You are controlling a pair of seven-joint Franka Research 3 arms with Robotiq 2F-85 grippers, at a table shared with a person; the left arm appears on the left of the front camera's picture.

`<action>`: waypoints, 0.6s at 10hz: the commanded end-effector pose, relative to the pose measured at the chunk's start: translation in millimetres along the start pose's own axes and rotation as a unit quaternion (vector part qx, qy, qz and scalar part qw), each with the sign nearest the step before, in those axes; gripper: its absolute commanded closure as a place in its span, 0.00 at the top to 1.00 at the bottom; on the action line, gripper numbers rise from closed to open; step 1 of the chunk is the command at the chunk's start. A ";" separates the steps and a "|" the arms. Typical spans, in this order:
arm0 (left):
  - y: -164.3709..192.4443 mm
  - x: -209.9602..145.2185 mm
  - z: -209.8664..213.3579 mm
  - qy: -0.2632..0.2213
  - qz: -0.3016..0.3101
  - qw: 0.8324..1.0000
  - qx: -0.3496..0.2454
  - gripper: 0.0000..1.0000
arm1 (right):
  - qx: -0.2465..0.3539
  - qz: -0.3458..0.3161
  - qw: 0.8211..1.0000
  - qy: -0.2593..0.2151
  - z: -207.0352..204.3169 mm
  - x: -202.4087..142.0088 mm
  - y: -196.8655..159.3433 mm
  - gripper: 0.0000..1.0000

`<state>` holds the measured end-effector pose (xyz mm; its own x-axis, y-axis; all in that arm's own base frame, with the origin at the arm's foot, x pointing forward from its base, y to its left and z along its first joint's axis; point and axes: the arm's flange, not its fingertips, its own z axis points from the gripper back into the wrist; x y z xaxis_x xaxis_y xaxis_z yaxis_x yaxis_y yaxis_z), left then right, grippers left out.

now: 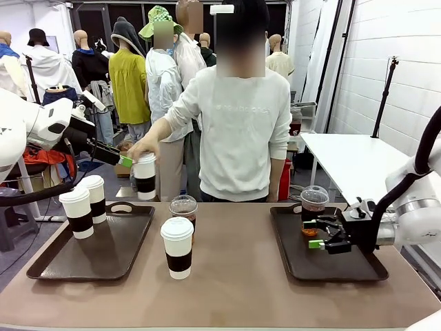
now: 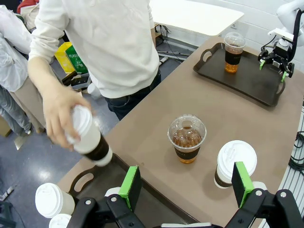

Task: Distribute the coffee onto the tray.
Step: Pick up another iced Americano from the middle of the table and place it on the right Handle tray.

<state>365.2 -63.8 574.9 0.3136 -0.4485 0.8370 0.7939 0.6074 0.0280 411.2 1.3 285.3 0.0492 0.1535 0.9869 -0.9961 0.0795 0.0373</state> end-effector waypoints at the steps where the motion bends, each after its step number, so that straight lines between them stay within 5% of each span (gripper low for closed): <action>1: 1.9 -2.4 -0.5 -0.005 0.000 1.000 -0.006 1.00 | -0.023 -0.016 1.000 -0.009 -22.9 4.2 3.1 1.00; 6: 1.9 -2.4 -0.5 -0.005 0.000 1.000 -0.006 1.00 | -0.014 -0.006 1.000 -0.002 -73.2 10.9 -0.5 1.00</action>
<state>365.1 -63.8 574.9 0.3135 -0.4486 0.8369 0.7939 0.6074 0.0281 418.8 66.8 282.5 0.0524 0.1477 0.9876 -0.9954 0.0874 0.0398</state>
